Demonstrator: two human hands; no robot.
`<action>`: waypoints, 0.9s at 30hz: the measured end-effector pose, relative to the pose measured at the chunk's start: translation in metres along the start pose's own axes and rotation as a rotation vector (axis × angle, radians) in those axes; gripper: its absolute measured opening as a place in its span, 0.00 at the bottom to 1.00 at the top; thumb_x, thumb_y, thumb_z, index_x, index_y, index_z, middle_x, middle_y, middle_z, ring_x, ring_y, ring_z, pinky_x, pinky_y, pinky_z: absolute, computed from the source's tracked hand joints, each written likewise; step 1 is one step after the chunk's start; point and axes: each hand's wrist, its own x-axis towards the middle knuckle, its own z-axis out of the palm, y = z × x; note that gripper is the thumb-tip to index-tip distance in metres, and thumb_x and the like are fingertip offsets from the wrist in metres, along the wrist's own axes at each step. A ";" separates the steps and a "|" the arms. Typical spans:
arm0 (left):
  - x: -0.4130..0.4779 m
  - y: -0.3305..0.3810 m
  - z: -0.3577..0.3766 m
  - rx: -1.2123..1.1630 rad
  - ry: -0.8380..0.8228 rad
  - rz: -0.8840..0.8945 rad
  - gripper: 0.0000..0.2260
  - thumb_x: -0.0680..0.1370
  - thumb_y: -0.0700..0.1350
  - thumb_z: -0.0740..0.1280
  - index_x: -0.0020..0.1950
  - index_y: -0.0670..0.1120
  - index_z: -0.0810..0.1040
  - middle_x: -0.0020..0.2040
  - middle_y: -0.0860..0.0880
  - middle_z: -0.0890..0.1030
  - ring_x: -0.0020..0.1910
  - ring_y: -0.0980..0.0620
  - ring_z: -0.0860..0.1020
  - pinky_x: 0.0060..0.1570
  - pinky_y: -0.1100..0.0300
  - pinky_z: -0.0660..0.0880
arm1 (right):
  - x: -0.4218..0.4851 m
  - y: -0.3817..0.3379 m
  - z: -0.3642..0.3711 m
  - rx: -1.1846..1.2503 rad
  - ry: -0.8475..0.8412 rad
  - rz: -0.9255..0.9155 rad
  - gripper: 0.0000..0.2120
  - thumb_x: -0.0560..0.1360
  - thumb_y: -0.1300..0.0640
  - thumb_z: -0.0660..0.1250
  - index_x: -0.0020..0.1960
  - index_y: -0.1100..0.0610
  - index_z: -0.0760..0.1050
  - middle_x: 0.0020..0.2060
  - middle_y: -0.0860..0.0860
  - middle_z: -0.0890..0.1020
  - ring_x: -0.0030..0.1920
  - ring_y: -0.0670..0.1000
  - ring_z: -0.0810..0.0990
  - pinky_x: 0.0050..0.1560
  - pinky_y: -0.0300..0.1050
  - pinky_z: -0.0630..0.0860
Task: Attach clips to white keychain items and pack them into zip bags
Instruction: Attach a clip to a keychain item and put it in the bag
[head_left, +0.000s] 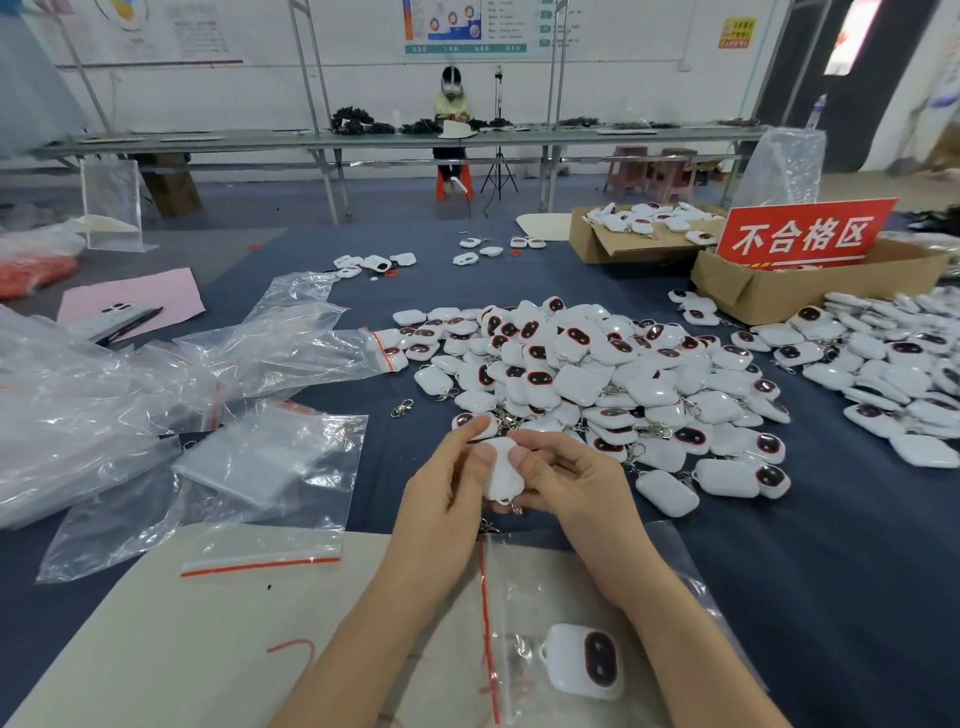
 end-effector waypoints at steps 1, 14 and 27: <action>0.000 0.000 0.000 0.011 -0.021 0.007 0.13 0.84 0.50 0.63 0.68 0.58 0.75 0.54 0.59 0.84 0.52 0.58 0.83 0.52 0.63 0.79 | 0.001 0.000 -0.001 0.030 0.025 0.020 0.08 0.77 0.61 0.72 0.49 0.49 0.86 0.41 0.51 0.87 0.45 0.50 0.86 0.43 0.39 0.82; 0.002 -0.004 -0.002 0.245 -0.011 0.035 0.19 0.85 0.48 0.61 0.76 0.58 0.69 0.44 0.55 0.83 0.42 0.58 0.80 0.43 0.64 0.76 | 0.003 0.007 -0.005 -0.092 -0.114 0.025 0.15 0.79 0.63 0.69 0.63 0.51 0.76 0.39 0.58 0.85 0.43 0.51 0.85 0.46 0.42 0.82; 0.003 -0.001 -0.001 0.174 -0.023 0.031 0.17 0.85 0.38 0.60 0.66 0.59 0.72 0.29 0.57 0.78 0.28 0.62 0.75 0.35 0.71 0.72 | 0.003 0.008 -0.009 -0.066 -0.098 0.036 0.13 0.79 0.68 0.66 0.61 0.55 0.77 0.32 0.51 0.82 0.38 0.48 0.84 0.43 0.40 0.81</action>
